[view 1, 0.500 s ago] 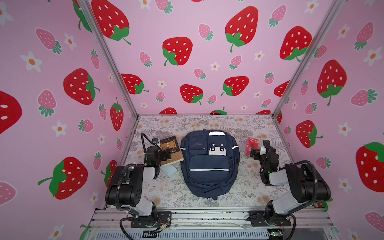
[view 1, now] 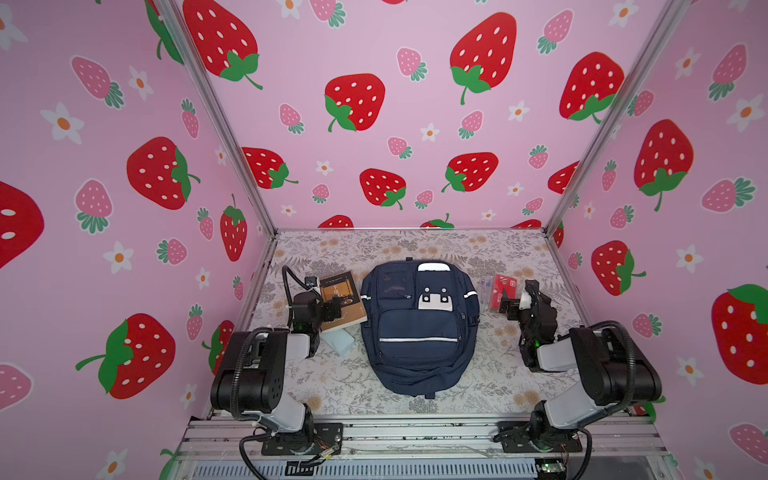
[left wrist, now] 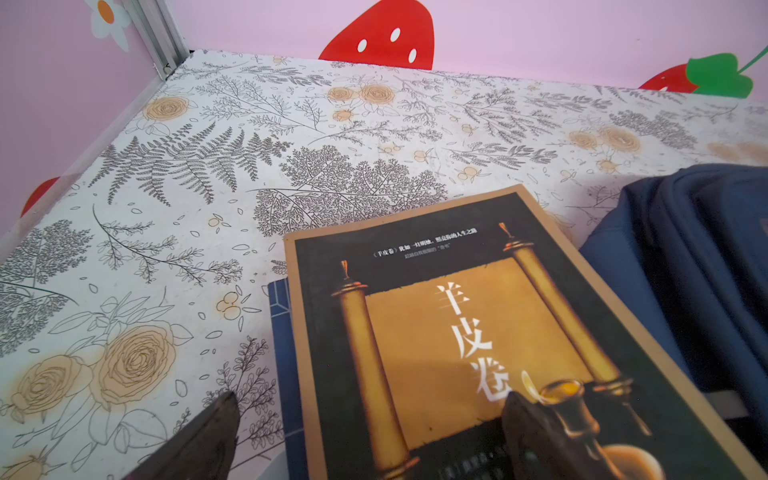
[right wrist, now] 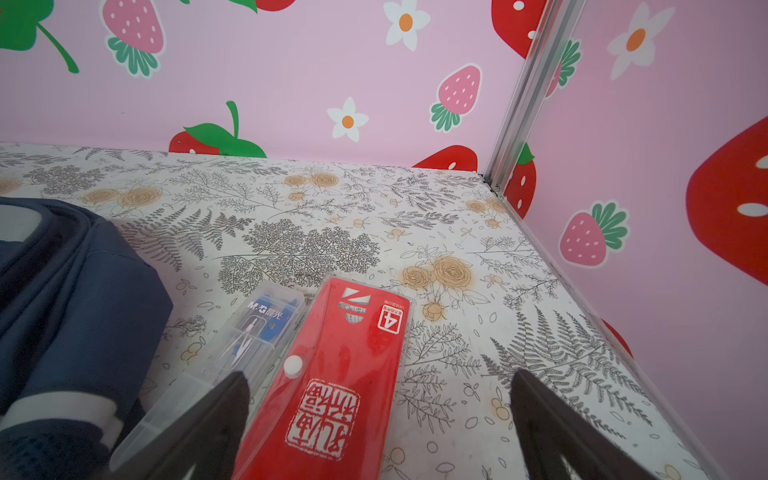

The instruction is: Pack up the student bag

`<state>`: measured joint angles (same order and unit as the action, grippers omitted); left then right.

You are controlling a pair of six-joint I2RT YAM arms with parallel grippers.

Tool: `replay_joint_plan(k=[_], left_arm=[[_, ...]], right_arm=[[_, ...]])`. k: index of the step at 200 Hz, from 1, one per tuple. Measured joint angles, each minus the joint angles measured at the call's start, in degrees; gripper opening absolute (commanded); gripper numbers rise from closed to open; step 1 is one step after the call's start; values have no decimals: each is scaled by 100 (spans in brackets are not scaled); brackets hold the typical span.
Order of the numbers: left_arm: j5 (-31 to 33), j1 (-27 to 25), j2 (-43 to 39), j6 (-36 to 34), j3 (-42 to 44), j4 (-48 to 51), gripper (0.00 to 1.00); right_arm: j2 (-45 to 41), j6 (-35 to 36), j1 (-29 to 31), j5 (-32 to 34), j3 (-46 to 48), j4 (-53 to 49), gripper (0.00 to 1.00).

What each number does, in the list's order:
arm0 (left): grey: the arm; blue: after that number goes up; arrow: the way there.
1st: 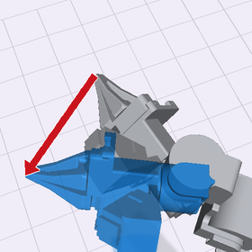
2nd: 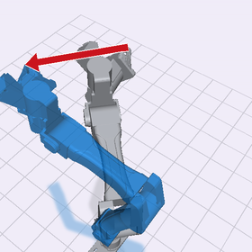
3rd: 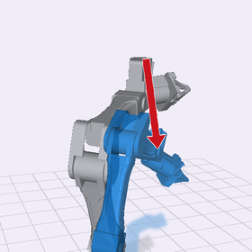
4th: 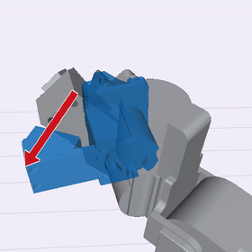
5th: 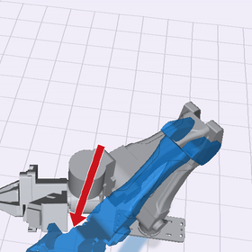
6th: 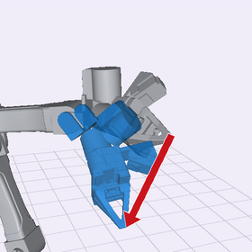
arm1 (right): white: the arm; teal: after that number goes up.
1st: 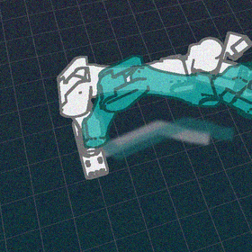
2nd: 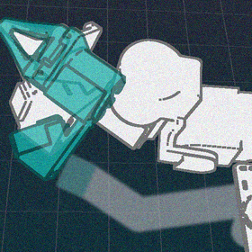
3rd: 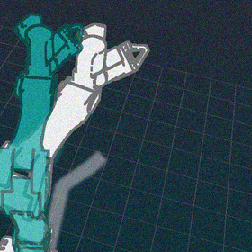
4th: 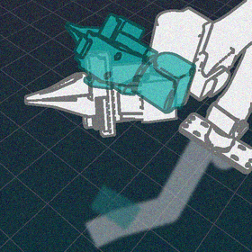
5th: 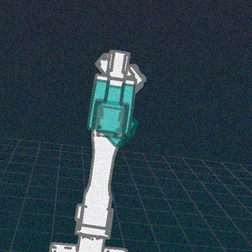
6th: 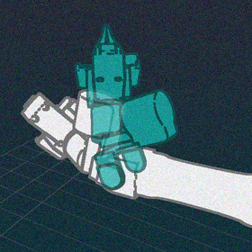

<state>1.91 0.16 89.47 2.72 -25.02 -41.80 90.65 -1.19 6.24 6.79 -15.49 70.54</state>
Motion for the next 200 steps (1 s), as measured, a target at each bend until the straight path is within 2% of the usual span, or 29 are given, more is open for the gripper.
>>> replay_joint_plan(k=[116,130,137,149,154,167,186,200], left_arm=[[70,-39,0,-2,0,0,99],[98,-46,-22,-4,-22,57,100],[166,-68,-105,-4,-129,374,94],[439,-155,-363,24,-710,1513,94],[557,-188,-459,92,-1097,2024,94],[640,-236,-680,422,-2192,3005,90],[503,-372,-1045,1062,-3644,4006,88],[391,-787,-1384,1438,-4098,4402,91]], right_arm=[[0,0,2,0,0,4,100],[-50,-13,52,177,-9,-76,100],[-227,-35,125,415,-92,-476,100],[-691,-177,267,728,-542,-1650,100],[-929,-369,313,809,-964,-2391,100],[-1320,-817,369,761,-1998,-3560,100],[-1893,-1628,382,376,-2691,-4061,100],[-2153,-2317,315,-66,-2693,-4391,100]])
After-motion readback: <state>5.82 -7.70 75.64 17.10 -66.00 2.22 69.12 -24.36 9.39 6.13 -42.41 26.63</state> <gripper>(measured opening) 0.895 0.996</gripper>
